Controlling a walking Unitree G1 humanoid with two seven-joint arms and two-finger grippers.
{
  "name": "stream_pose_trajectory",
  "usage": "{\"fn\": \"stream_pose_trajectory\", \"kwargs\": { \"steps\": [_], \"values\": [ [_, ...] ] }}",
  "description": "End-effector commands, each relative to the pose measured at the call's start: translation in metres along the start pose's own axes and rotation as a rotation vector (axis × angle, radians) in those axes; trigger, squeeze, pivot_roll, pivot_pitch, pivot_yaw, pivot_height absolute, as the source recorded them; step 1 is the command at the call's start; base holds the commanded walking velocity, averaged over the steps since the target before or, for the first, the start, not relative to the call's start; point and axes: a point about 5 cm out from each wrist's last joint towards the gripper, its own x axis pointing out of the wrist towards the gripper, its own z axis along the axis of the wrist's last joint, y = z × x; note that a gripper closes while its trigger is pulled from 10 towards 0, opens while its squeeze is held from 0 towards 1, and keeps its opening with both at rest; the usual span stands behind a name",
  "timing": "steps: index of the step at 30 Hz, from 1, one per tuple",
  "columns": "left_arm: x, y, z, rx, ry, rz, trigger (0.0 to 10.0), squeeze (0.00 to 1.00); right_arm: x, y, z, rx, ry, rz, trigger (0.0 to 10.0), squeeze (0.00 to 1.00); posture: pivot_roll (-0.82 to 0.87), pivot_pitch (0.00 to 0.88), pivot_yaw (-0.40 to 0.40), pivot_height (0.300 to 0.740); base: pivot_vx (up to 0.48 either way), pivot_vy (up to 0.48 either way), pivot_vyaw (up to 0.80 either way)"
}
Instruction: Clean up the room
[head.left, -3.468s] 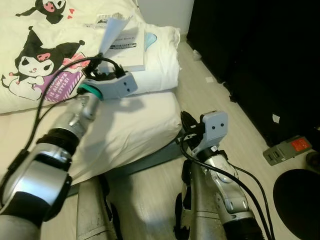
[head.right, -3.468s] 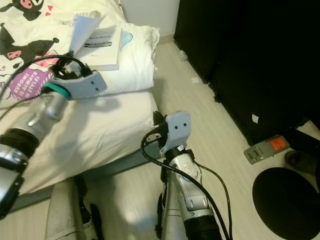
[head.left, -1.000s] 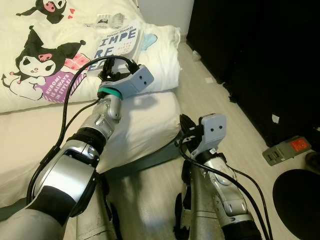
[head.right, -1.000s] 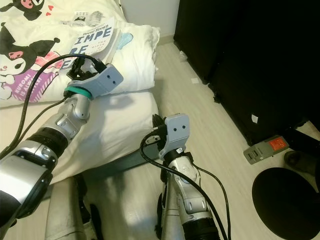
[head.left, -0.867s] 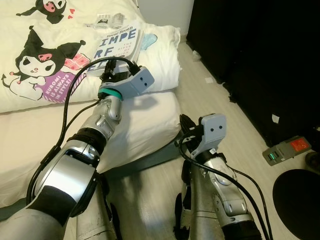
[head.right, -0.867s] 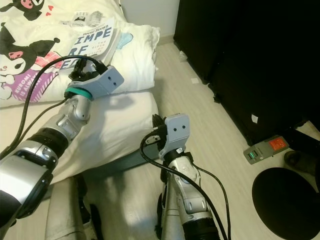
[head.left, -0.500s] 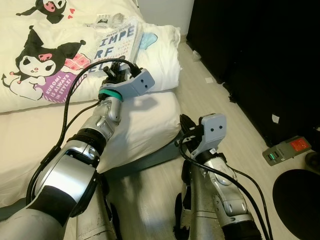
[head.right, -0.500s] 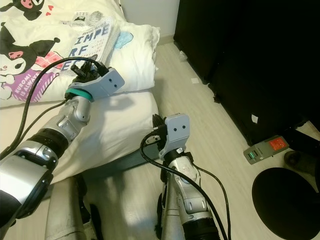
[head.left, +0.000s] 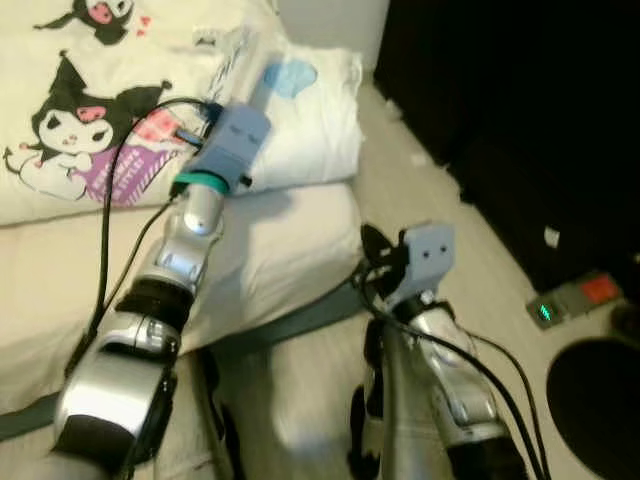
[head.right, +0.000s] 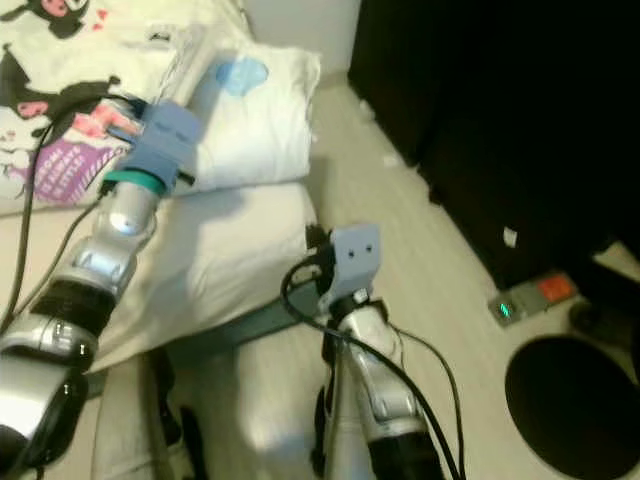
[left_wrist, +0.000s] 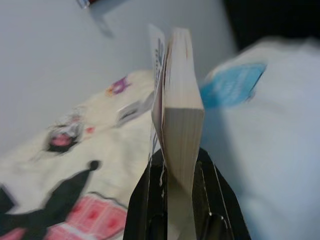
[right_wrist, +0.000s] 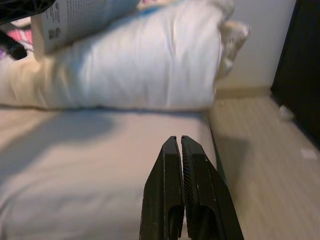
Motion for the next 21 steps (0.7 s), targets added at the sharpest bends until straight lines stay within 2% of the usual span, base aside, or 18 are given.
{"fn": "stream_pose_trajectory", "kwargs": {
  "steps": [1, 3, 4, 5, 7, 10, 16, 17, 18, 19, 21],
  "values": [
    [-0.010, 0.000, 0.021, -0.203, -0.038, -0.048, 10.0, 0.00, -0.001, -0.003, 0.006, 0.017, -0.015, -0.017, 10.0, 0.00, -0.09, 0.193, 0.038, 0.510, 0.000, 0.000, 0.00],
    [-0.018, 0.004, 0.027, -0.328, -0.018, -0.033, 10.0, 0.00, 0.001, -0.005, 0.012, 0.013, -0.035, -0.020, 10.0, 0.00, -0.09, 0.185, 0.030, 0.510, 0.000, 0.000, 0.00],
    [-0.018, 0.004, 0.027, -0.328, -0.018, -0.033, 10.0, 0.00, 0.001, -0.005, 0.012, 0.013, -0.035, -0.020, 10.0, 0.00, -0.09, 0.185, 0.030, 0.510, 0.000, 0.000, 0.00],
    [-0.020, 0.006, 0.029, -0.367, -0.019, -0.018, 10.0, 0.00, 0.002, -0.006, 0.014, 0.011, -0.044, -0.021, 10.0, 0.00, -0.09, 0.181, 0.027, 0.510, 0.000, 0.000, 0.00],
    [-0.023, 0.009, 0.033, -0.366, -0.032, -0.009, 10.0, 0.00, 0.003, -0.007, 0.018, 0.008, -0.054, -0.022, 10.0, 0.00, -0.09, 0.175, 0.024, 0.510, 0.000, 0.000, 0.00],
    [-0.030, 0.013, 0.043, -0.263, -0.094, -0.020, 10.0, 0.00, 0.007, -0.010, 0.026, -0.001, -0.080, -0.024, 10.0, 0.00, -0.09, 0.165, 0.016, 0.510, 0.000, 0.000, 0.00],
    [-0.034, 0.017, 0.048, -0.268, -0.105, -0.010, 10.0, 0.00, 0.010, -0.011, 0.030, -0.004, -0.095, -0.022, 10.0, 0.00, -0.09, 0.160, 0.014, 0.510, 0.000, 0.000, 0.00],
    [-0.034, 0.019, 0.049, -0.264, -0.106, 0.007, 6.3, 0.00, 0.010, -0.011, 0.030, -0.003, -0.094, -0.021, 10.0, 0.00, -0.09, 0.160, 0.013, 0.510, 0.000, 0.000, 0.00],
    [-0.034, 0.019, 0.049, -0.264, -0.106, 0.007, 6.3, 0.00, 0.010, -0.011, 0.030, -0.003, -0.094, -0.021, 10.0, 0.00, -0.09, 0.160, 0.013, 0.510, 0.000, 0.000, 0.00],
    [-0.034, 0.022, 0.050, -0.255, -0.106, 0.030, 0.0, 0.00, 0.010, -0.010, 0.030, -0.001, -0.091, -0.020, 10.0, 0.00, -0.09, 0.160, 0.013, 0.510, 0.000, 0.000, 0.00],
    [-0.034, 0.025, 0.052, -0.247, -0.106, 0.050, 0.0, 0.00, 0.009, -0.009, 0.029, 0.001, -0.088, -0.018, 10.0, 0.00, -0.09, 0.162, 0.016, 0.510, 0.000, 0.000, 0.00]
  ]
}}
